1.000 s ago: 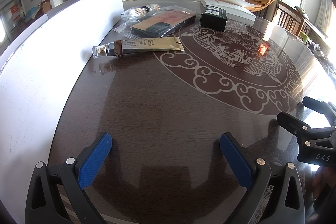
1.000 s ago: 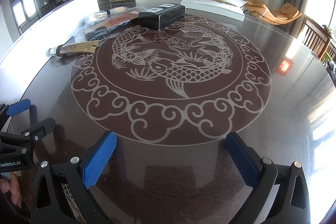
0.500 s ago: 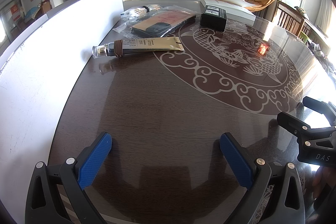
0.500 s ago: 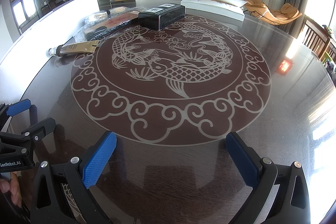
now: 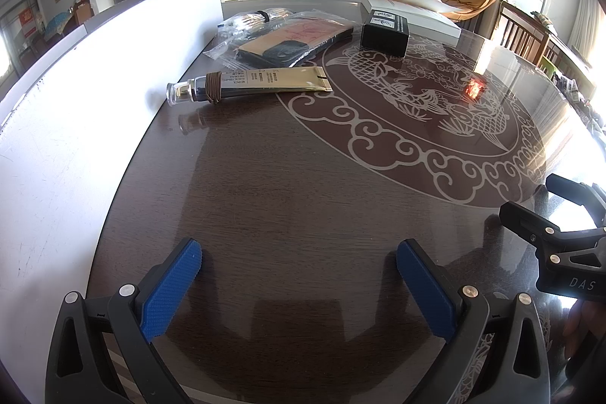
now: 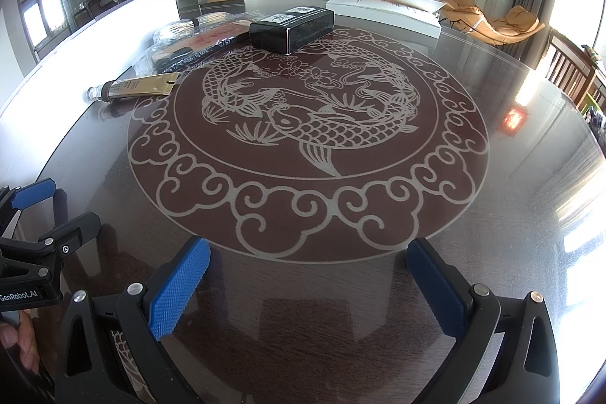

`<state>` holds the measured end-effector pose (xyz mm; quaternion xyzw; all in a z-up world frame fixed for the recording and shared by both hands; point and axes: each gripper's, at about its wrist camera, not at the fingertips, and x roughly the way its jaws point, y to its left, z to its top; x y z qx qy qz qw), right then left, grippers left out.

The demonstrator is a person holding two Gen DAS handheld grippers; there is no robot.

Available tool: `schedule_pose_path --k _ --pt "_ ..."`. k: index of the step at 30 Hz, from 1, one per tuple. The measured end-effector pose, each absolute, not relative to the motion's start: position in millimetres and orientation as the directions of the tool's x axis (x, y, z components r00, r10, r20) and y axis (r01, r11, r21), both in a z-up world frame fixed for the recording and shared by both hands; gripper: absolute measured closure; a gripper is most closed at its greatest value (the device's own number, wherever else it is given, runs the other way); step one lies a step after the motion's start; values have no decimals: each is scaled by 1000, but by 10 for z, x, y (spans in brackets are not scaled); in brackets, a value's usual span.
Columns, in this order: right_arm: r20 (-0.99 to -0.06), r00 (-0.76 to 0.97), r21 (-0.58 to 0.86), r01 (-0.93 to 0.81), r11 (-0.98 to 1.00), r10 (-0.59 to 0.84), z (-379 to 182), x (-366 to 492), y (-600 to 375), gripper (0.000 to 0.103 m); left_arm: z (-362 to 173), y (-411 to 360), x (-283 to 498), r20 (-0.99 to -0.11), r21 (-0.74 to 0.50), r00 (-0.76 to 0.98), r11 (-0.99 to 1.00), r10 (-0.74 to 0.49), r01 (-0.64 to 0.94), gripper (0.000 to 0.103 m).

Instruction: Organize objects

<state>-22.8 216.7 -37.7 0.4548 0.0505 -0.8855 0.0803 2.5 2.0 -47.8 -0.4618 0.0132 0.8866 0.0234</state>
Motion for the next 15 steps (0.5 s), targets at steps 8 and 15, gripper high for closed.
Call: schedule_pose_path --k 8,15 --pt "-814 -574 -16 188 -982 -96 -377 -228 2167 0 -480 19 23 -819 2 -573 -999 29 -54 0" --pt "-814 -573 -14 187 -982 -97 -382 -227 2169 0 -470 -7 54 -821 6 -570 -999 25 -52 0"
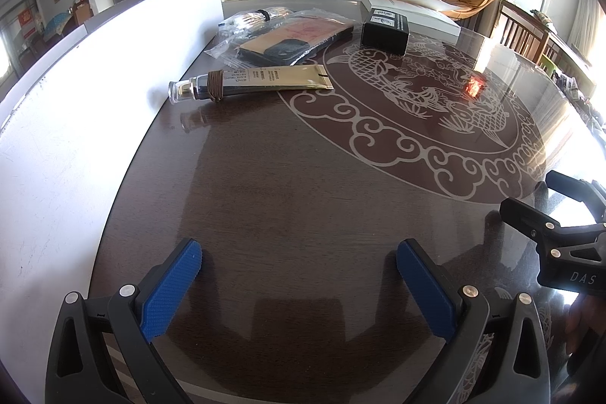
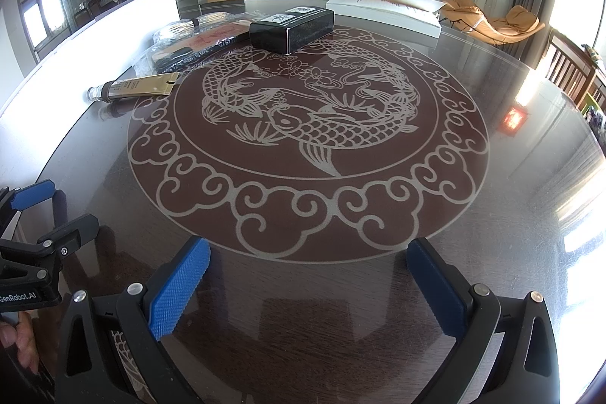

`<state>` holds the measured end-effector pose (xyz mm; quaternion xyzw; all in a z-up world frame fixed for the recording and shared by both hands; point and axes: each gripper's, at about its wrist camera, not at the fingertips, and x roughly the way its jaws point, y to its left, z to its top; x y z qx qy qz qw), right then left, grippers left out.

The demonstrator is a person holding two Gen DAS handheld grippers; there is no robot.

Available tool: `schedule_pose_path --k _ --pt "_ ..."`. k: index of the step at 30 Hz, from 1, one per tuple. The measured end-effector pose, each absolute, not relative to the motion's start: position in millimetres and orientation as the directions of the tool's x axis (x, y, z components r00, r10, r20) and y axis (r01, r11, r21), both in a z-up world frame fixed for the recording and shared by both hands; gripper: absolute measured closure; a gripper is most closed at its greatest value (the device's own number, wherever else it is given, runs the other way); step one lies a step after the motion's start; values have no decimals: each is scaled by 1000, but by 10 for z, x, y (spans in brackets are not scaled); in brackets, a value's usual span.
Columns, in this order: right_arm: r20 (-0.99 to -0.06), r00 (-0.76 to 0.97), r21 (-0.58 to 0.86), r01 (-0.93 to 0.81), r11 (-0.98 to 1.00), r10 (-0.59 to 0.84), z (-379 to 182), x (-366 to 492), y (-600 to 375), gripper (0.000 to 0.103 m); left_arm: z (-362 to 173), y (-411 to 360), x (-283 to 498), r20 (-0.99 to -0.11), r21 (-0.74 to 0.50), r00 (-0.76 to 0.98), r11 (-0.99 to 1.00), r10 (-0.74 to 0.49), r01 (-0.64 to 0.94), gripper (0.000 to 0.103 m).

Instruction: Organize objects

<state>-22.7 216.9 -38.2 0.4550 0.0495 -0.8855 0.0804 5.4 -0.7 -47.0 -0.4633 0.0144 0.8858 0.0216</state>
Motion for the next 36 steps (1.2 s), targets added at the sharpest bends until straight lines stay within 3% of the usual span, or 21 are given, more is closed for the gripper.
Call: schedule_pose_path --k 8,16,25,27,28,29,32,36 --pt "-829 -545 -1 218 -976 -121 -376 -391 2136 0 -465 -13 59 -819 4 -574 -999 21 -43 0" --pt "-751 -636 45 220 -975 -178 55 -1695 1845 0 -465 -17 59 -819 4 -574 -999 22 -44 0" --pt "-862 -497 87 49 -995 -100 -184 -2810 1586 0 -465 -13 54 -819 3 -573 -999 23 -45 0" --pt "-871 -479 89 64 -994 -109 -234 -2806 1556 6 -464 -11 55 -819 3 -573 -999 23 -44 0" --pt "-866 -482 107 84 -991 -135 -231 -2769 1543 25 -464 -11 56 -819 3 -573 -999 23 -44 0" --pt "-863 -488 95 90 -991 -127 -224 -2722 1532 33 -464 -11 56 -819 3 -573 -999 22 -44 0" --pt "-853 -514 33 129 -991 -95 -200 -2538 1522 42 -463 -8 52 -819 3 -573 -999 23 -44 0" --pt "-843 -529 0 182 -983 -98 -183 -2184 1616 43 -462 -7 52 -819 3 -573 -999 23 -44 0"
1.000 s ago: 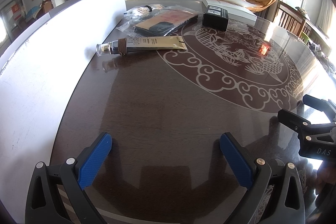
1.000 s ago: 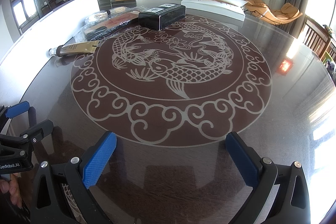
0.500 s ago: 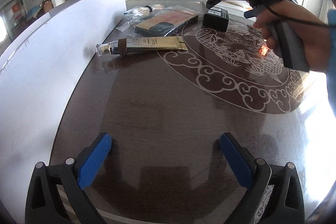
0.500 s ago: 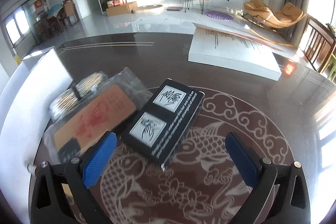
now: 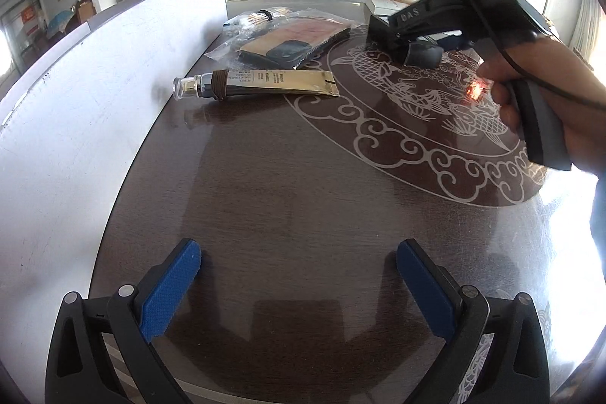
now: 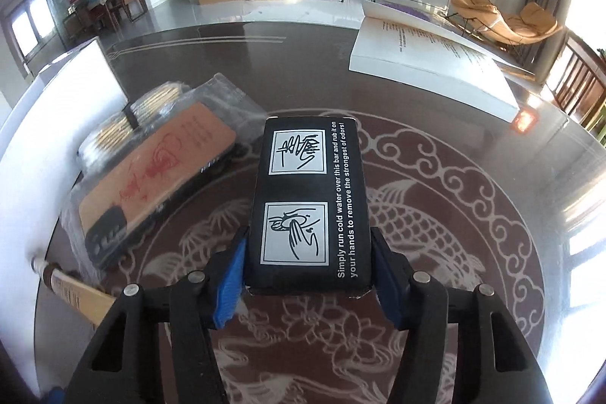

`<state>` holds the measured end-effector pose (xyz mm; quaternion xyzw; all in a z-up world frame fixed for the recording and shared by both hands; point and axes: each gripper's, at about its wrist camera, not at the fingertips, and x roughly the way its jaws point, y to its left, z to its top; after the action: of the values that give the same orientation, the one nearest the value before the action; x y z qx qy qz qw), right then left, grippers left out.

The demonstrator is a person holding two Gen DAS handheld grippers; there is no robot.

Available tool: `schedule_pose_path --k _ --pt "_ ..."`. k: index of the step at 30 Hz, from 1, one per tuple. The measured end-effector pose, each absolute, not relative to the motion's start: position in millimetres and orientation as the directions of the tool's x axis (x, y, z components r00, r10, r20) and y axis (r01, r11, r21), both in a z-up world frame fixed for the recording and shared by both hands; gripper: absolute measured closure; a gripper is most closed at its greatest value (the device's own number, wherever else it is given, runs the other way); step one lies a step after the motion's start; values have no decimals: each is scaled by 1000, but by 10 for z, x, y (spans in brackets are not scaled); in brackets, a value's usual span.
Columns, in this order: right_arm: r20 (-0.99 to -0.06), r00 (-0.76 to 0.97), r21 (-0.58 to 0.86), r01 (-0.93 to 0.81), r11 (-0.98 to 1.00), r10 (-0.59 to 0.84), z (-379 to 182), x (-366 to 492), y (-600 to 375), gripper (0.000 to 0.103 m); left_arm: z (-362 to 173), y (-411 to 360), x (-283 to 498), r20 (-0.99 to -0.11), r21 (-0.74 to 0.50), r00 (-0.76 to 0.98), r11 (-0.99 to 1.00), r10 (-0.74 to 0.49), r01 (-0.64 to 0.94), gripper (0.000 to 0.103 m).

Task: Organize objects
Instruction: 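Grasp the black printed soap box with the right tool and lift it, then lower the soap box onto the table and open the right tool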

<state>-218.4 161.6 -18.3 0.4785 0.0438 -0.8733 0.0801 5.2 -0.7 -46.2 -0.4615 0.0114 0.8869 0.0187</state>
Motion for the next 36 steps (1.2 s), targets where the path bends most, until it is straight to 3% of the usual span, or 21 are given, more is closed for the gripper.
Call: schedule_pose_path --k 8,18,19,22,29,36 --pt "-819 -568 -84 269 -960 -87 -259 -1025 1950 43 -461 -9 56 -819 3 -573 -999 23 -44 0" --pt "-789 -606 -70 255 -964 -103 -277 119 2306 42 -460 -2 50 -819 3 -573 -999 22 -43 0" --pt "-793 -601 -69 253 -965 -101 -294 145 2309 39 -460 -5 52 -819 3 -573 -999 22 -43 0" --pt "-797 -597 -64 231 -971 -90 -345 156 2330 8 -461 -3 50 -819 3 -573 -999 22 -43 0" --pt "-806 -583 -15 190 -982 -100 -378 166 2421 0 -461 -3 48 -819 3 -574 -999 22 -43 0" --pt "-802 -590 -28 184 -983 -87 -382 166 2394 0 -459 10 49 -819 5 -574 -999 22 -45 0"
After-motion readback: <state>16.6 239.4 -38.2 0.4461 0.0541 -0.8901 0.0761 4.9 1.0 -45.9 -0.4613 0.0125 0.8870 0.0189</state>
